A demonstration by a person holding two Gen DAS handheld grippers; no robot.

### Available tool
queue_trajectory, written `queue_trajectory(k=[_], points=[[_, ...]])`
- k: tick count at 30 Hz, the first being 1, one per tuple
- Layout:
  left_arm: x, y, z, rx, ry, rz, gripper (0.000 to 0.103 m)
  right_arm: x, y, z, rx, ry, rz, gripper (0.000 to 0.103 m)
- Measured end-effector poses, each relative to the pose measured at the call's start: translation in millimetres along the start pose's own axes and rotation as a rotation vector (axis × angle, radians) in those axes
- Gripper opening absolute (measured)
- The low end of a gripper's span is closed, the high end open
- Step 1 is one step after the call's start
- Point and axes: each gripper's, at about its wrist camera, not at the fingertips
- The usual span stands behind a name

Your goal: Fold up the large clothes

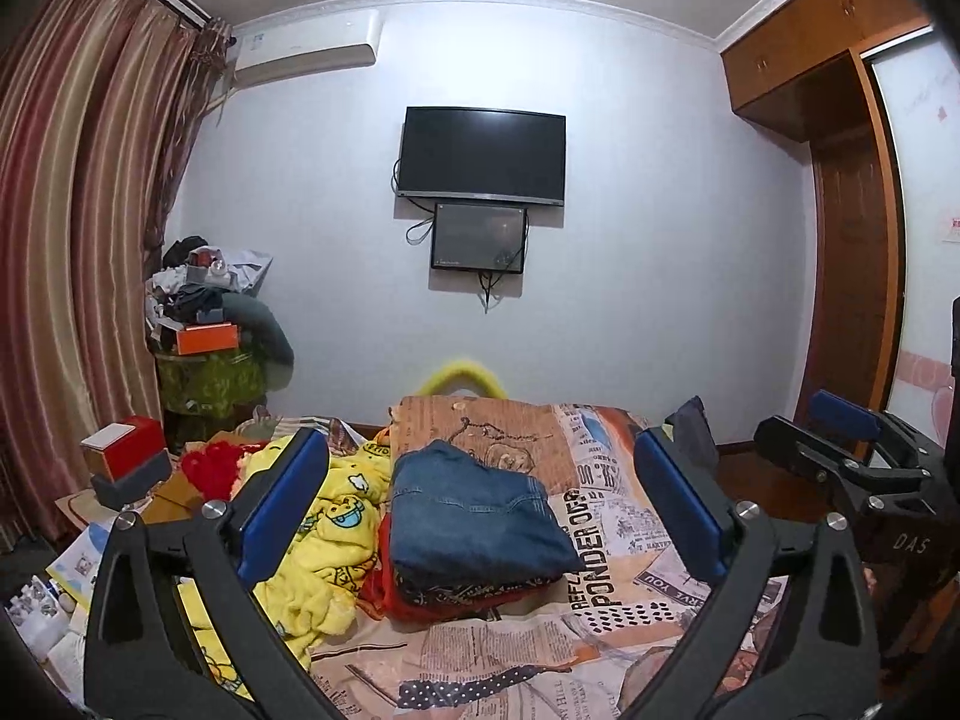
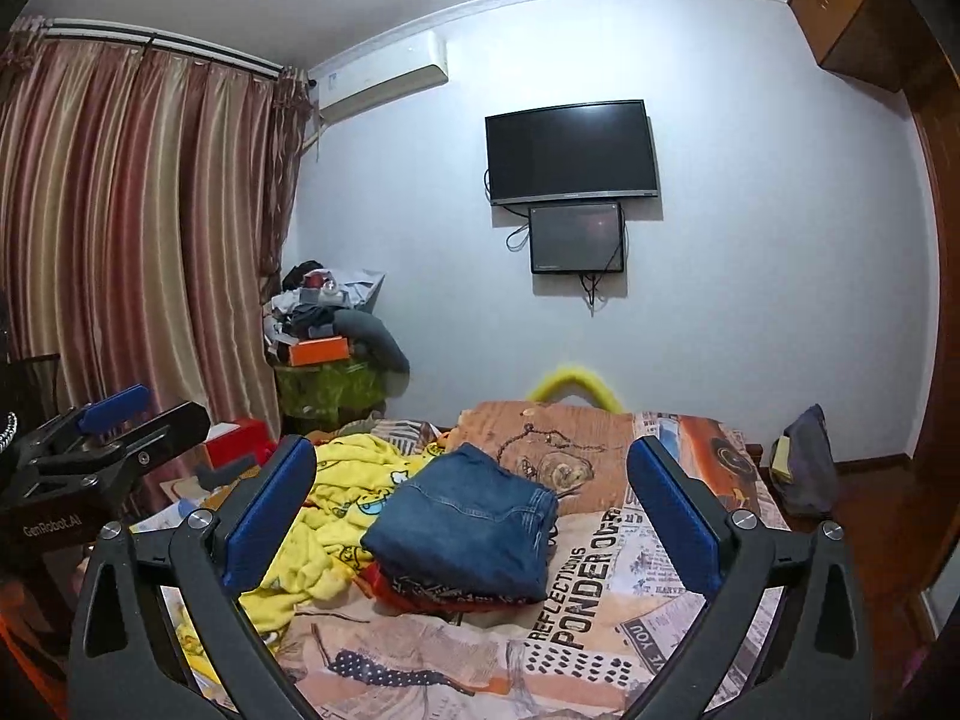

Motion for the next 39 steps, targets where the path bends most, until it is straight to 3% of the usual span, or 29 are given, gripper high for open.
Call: queue_trajectory(k=[39], points=[[1, 6, -15, 0.03, -0.025, -0.025, 0.102, -4, -1, 2, 0.038, 0.002, -0.022, 0.103]])
Point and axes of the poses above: each gripper's, at about its wrist camera, not at the fingertips, and z roughly against the way its jaws point, x to its left, y to its underside, and after that the axes turned 15 degrees about z, right-handed
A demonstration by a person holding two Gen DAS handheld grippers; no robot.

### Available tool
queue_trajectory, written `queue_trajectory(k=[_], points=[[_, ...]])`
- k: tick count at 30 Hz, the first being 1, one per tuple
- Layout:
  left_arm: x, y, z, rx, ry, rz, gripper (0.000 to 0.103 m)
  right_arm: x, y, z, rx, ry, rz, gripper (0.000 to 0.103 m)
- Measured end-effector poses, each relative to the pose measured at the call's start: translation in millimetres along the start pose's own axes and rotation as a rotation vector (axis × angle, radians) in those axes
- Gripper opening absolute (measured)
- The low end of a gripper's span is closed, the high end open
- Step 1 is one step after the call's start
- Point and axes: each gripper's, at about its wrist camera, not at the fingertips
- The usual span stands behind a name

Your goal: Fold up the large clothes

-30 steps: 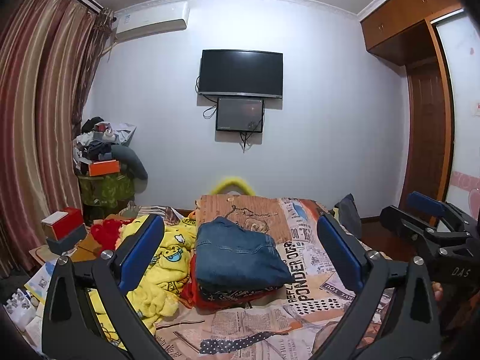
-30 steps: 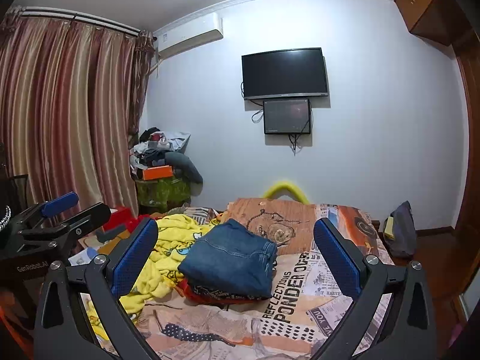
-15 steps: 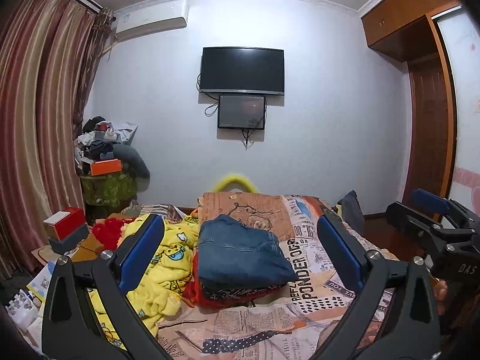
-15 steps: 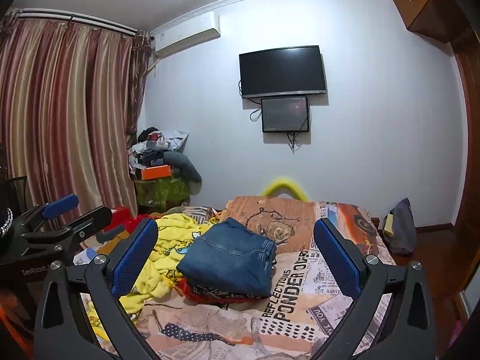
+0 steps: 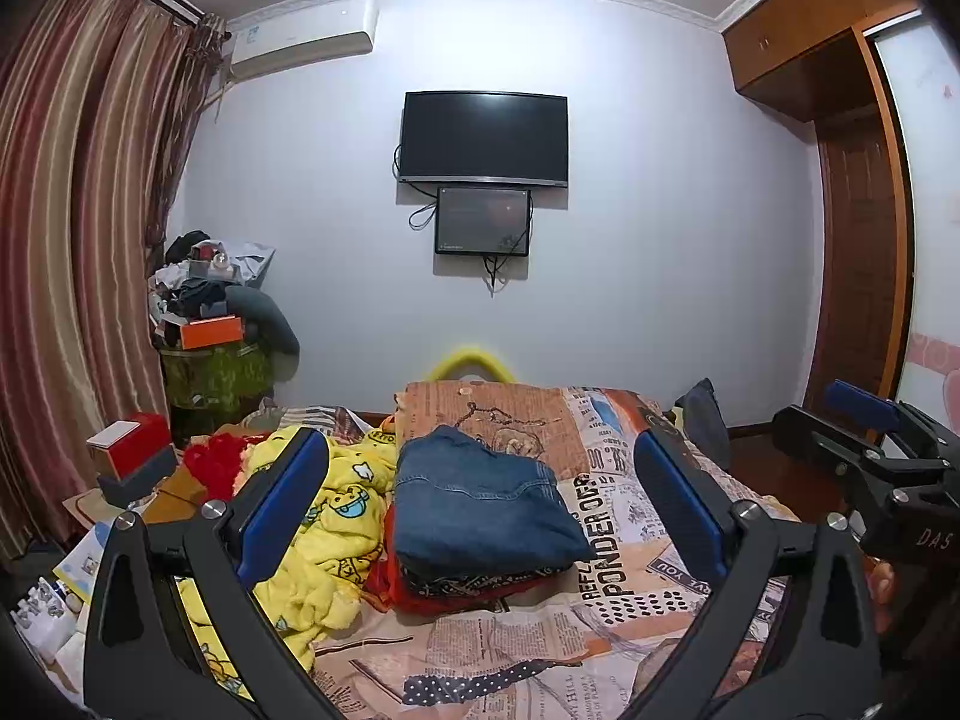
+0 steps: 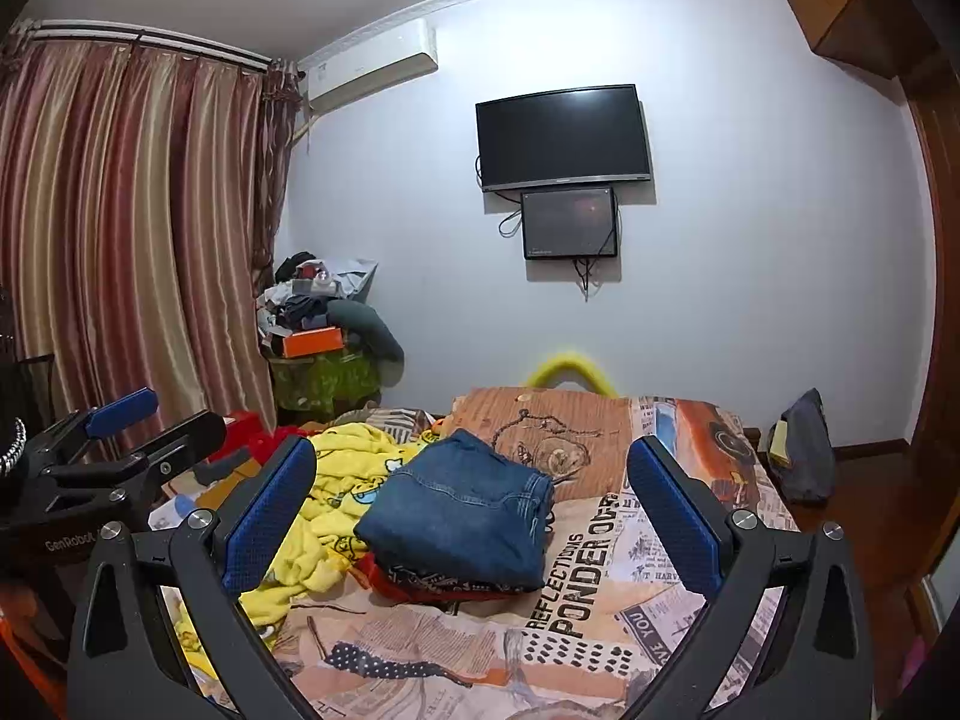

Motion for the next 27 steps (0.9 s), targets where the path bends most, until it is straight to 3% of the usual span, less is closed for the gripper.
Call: queue_trajectory(k=[27], points=[[11, 2, -9, 0.052, 0.051, 0.049, 0.102, -7, 4, -2, 0.003, 0.011, -0.032, 0.103]])
Point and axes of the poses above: each gripper's, at about its wrist camera, not at the fingertips, and z roughly against the way its jaws point, x to its left, y to its underside, and after that the axes turned 15 degrees about z, right-handed
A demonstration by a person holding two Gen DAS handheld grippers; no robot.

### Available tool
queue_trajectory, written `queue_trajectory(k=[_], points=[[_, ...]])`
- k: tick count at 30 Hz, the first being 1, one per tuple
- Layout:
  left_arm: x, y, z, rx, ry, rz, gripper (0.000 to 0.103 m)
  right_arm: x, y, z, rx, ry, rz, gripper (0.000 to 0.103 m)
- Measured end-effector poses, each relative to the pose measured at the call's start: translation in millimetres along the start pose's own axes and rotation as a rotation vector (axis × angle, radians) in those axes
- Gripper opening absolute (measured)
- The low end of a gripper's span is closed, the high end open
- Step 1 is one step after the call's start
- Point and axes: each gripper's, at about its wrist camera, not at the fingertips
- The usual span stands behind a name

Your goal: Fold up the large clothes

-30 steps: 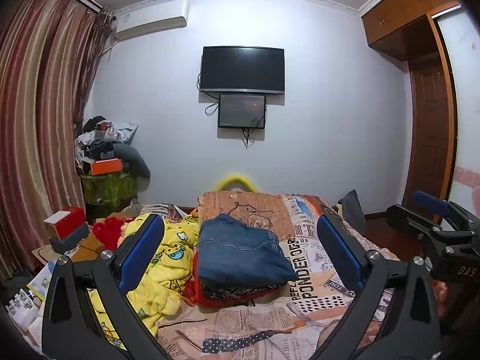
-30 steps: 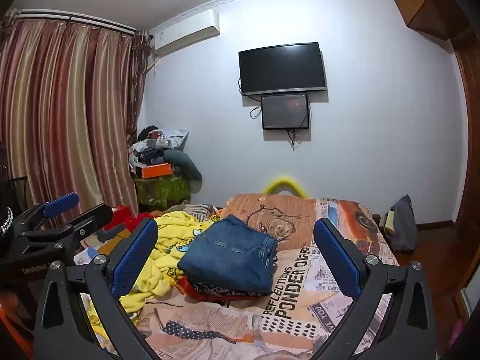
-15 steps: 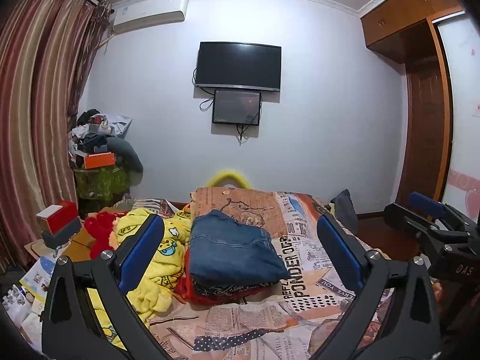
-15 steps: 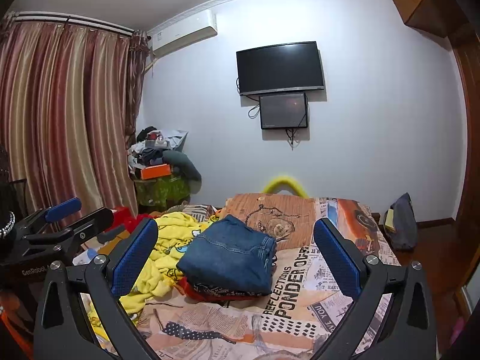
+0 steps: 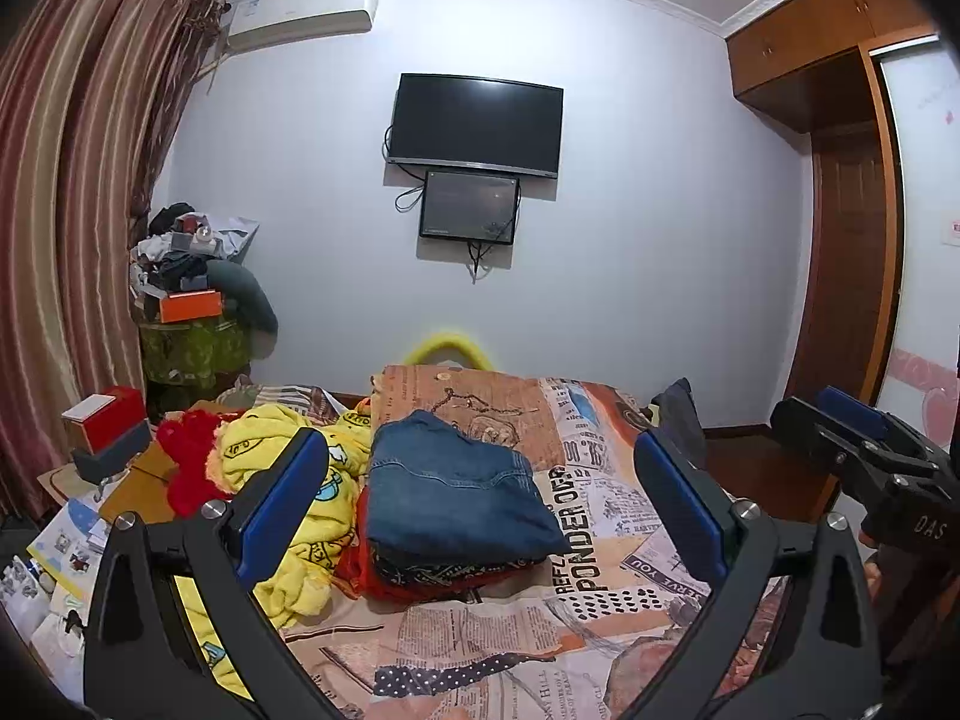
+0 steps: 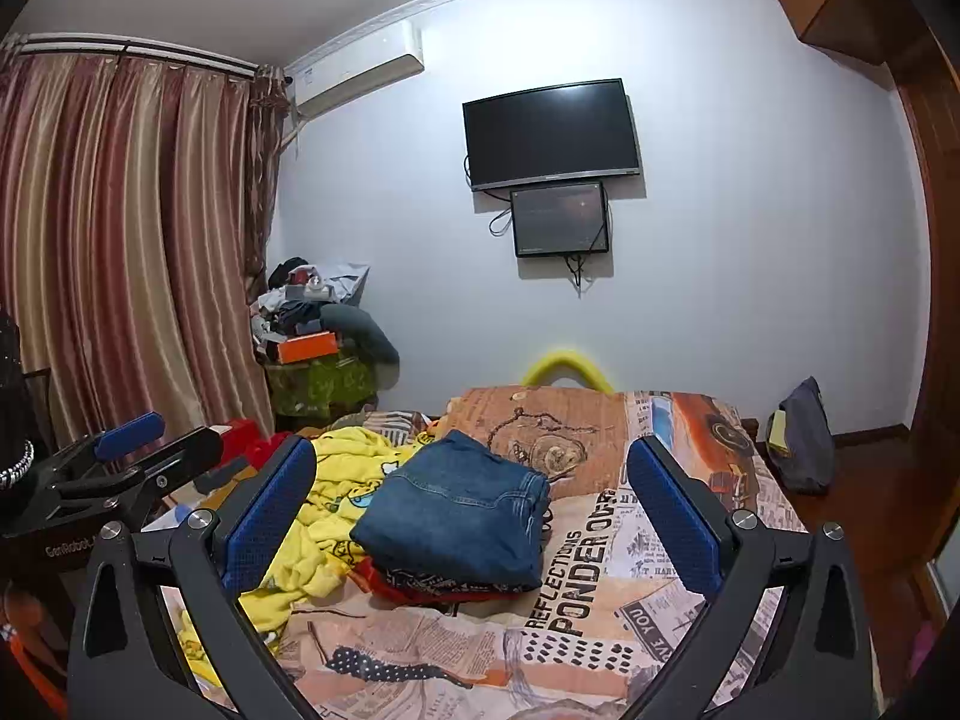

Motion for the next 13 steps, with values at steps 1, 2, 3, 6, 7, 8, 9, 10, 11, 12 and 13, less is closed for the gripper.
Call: queue_trajectory(k=[1, 2, 3, 6, 7, 8, 9, 10, 11, 12, 13], points=[[-0.5, 0.2, -0.5, 0.001, -0.002, 0.0, 0.102, -0.2, -0.3, 0.2, 0.0, 0.001, 0.0, 0.103], [0.2, -0.1, -1.2, 0.003, -0.005, 0.001, 0.102, 0.6, 0.0, 1.1, 0.0, 0.001, -0.001, 0.103], [-0.3, 0.4, -1.4, 0.005, -0.003, 0.001, 0.102, 1.3, 0.1, 1.0, 0.0, 0.001, -0.002, 0.103], [-0.7, 1.9, -0.8, 0.009, 0.006, 0.003, 0.102, 1.3, 0.3, 1.1, -0.002, 0.002, -0.006, 0.103], [-1.3, 2.1, -0.7, 0.007, 0.004, 0.001, 0.102, 1.2, 0.5, 0.9, -0.002, 0.002, -0.007, 0.103], [-1.8, 2.3, -0.7, 0.005, 0.003, 0.001, 0.102, 1.2, 0.3, 0.8, -0.002, 0.002, -0.007, 0.103], [-2.1, 2.4, -0.7, 0.006, 0.004, 0.001, 0.102, 1.0, 0.6, 0.9, -0.001, 0.001, -0.007, 0.103], [-2.1, 2.0, -1.1, 0.006, 0.004, 0.002, 0.102, 0.9, 0.5, 0.8, 0.0, 0.0, -0.008, 0.103], [-1.9, 2.4, -0.8, 0.007, 0.003, 0.004, 0.102, 0.9, 0.6, 1.0, -0.001, 0.0, -0.009, 0.103], [-1.8, 2.4, -1.0, 0.008, 0.004, 0.003, 0.102, 0.9, 1.0, 0.5, 0.0, 0.0, -0.01, 0.103], [-1.6, 2.7, -1.7, 0.013, 0.006, 0.001, 0.102, 0.9, 0.8, 0.4, 0.002, -0.001, -0.012, 0.103]])
Point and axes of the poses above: each gripper's, at about its wrist camera, not at the fingertips, and z roughly against the way its jaws point, x to its left, y to its underside, and after that the axes turned 15 degrees about z, right-handed
